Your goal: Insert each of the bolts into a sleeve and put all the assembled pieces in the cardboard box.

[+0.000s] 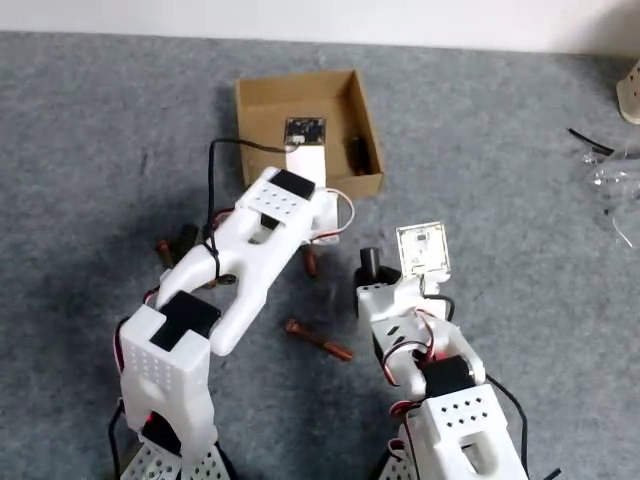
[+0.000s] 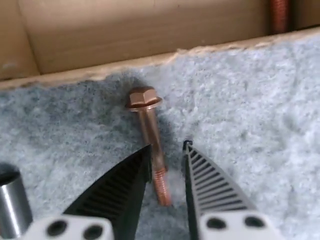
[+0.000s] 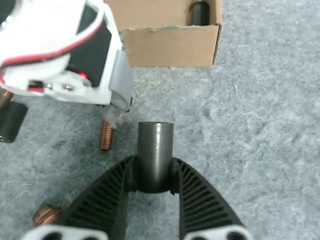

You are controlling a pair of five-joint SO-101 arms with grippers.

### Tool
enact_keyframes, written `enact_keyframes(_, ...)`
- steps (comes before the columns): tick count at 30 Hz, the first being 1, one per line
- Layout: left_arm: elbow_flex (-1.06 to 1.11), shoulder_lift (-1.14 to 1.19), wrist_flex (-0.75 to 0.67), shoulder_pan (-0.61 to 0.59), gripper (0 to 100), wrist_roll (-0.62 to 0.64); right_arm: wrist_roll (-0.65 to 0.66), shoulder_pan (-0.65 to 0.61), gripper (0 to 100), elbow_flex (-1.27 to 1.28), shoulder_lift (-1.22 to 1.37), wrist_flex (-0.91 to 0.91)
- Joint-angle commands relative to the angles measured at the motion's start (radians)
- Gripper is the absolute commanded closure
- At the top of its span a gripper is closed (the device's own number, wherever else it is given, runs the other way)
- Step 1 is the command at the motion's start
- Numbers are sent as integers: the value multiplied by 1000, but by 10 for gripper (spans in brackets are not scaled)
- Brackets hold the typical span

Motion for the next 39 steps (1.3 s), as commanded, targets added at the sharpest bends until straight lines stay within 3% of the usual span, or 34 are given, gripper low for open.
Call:
enact_keyframes(1,-45,-8,0,8,889,8,-3,13,994,-16,-22,-24)
enact_keyframes(18,7,-8,-5,-56,889,9,-3,8,994,-16,-22,-24)
enact_keyframes(25,2,85,-89,-48,889,8,-3,7,994,-16,-22,-24)
enact_keyframes(34,-163,180,66,-47,892,9,-3,7,994,-16,-22,-24)
enact_keyframes(38,-196,196,109,-47,1000,6,-3,7,994,-16,-22,-24)
enact_keyframes(39,-199,193,118,-47,986,8,-3,7,994,-16,-22,-24)
